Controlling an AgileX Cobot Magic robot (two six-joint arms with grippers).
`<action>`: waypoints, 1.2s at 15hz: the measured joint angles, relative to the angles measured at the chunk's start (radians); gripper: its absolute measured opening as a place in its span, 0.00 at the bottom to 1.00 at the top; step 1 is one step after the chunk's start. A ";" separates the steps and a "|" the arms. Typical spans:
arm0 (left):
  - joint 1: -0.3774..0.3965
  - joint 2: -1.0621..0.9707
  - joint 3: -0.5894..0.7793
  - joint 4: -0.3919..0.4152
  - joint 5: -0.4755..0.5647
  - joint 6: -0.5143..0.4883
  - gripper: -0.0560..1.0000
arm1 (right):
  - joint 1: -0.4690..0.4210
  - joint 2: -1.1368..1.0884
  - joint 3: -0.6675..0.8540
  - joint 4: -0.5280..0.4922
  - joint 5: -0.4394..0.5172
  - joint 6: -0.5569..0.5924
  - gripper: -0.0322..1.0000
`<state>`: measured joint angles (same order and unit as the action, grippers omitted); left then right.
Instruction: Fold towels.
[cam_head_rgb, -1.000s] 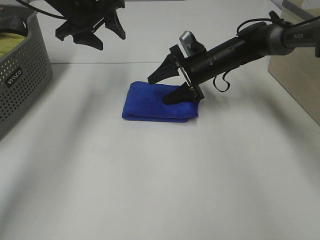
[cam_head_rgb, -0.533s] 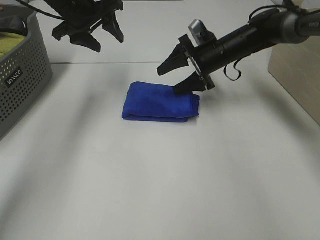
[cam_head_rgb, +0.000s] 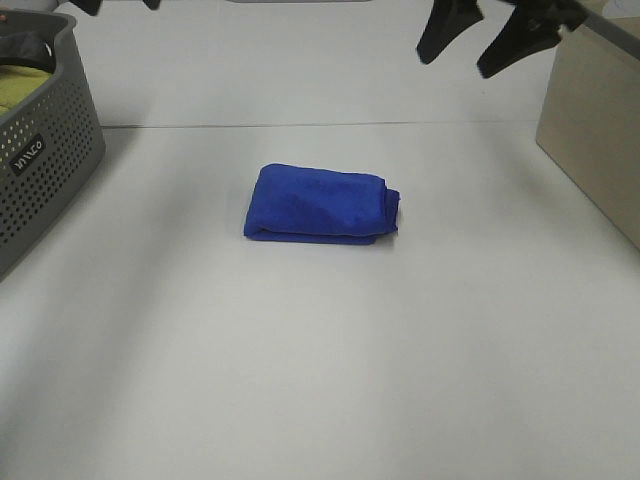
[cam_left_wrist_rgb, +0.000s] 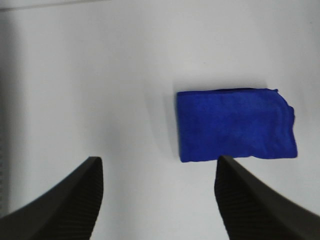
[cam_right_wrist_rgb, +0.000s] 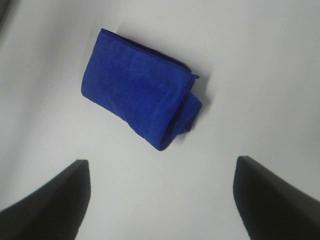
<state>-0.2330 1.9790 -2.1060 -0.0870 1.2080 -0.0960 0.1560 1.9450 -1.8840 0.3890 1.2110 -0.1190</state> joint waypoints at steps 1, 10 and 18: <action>0.000 -0.050 0.032 0.052 0.001 -0.011 0.64 | 0.000 -0.071 0.040 -0.047 0.000 0.019 0.77; 0.000 -0.786 0.838 0.096 0.005 -0.040 0.64 | 0.000 -0.741 0.715 -0.167 0.004 0.049 0.77; 0.000 -1.573 1.459 0.094 0.011 0.044 0.64 | 0.000 -1.277 1.288 -0.237 0.006 0.049 0.77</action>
<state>-0.2330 0.4060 -0.6470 0.0070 1.2190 -0.0520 0.1560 0.6680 -0.5960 0.1520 1.2170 -0.0700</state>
